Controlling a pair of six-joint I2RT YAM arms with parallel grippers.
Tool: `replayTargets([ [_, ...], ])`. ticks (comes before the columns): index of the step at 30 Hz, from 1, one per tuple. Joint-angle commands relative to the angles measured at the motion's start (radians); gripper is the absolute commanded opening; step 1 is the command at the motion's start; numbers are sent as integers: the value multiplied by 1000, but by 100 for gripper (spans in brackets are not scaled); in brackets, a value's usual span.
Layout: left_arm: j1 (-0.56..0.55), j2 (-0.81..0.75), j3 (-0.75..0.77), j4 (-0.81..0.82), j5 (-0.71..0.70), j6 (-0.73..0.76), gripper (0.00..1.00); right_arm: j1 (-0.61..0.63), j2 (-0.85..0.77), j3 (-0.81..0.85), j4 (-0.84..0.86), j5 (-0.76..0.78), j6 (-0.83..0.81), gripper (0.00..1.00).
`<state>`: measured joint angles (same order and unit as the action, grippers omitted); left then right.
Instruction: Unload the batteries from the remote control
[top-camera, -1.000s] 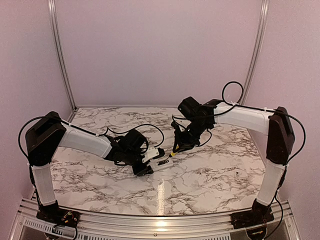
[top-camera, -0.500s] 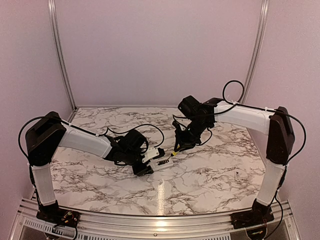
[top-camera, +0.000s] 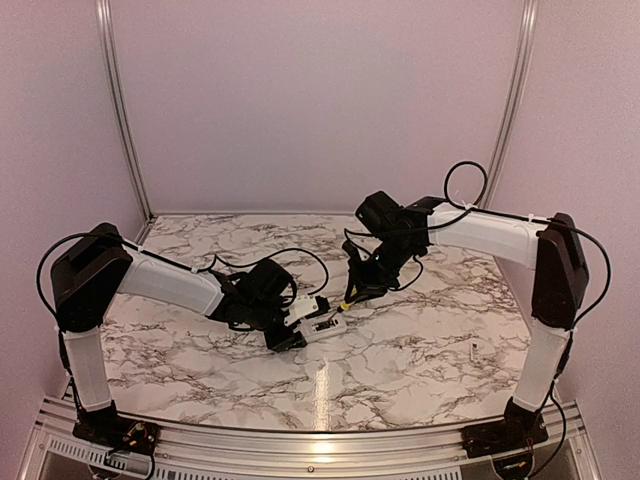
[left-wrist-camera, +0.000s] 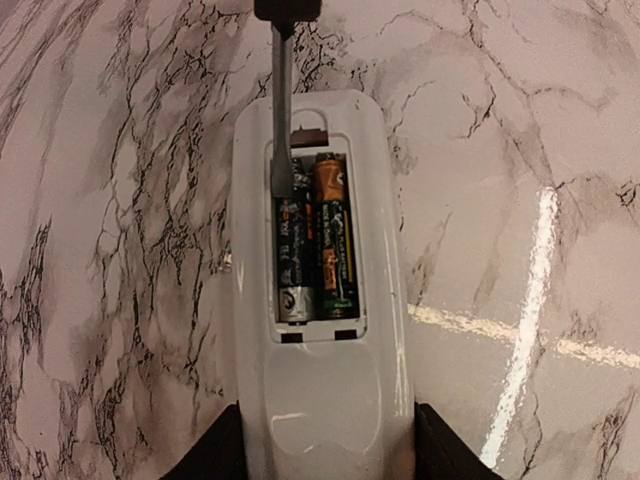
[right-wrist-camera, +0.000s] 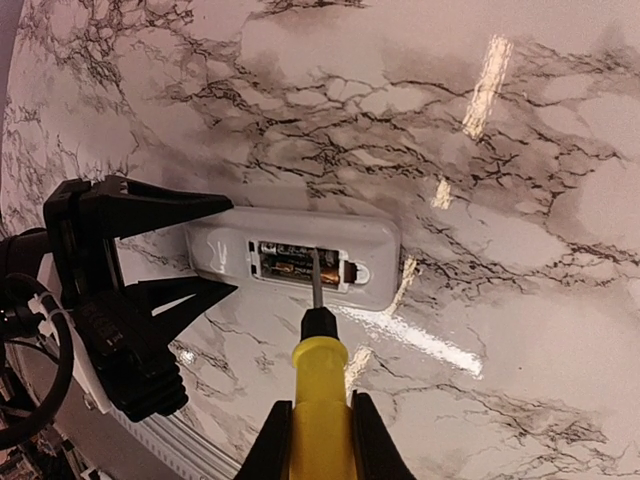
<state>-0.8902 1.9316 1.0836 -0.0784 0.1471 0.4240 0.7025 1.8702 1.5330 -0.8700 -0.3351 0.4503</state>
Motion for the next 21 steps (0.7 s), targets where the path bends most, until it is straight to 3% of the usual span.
replayTargets([
  [1, -7, 0, -14, 8, -6, 15, 0, 5, 29, 47, -70, 39, -15, 0],
  [7, -8, -9, -5, -1, -22, 15, 0, 5, 25, 104, -140, 93, -11, 0],
  [21, -8, -6, 5, -7, -26, 12, 0, 12, 63, 87, -35, 7, -7, 0],
])
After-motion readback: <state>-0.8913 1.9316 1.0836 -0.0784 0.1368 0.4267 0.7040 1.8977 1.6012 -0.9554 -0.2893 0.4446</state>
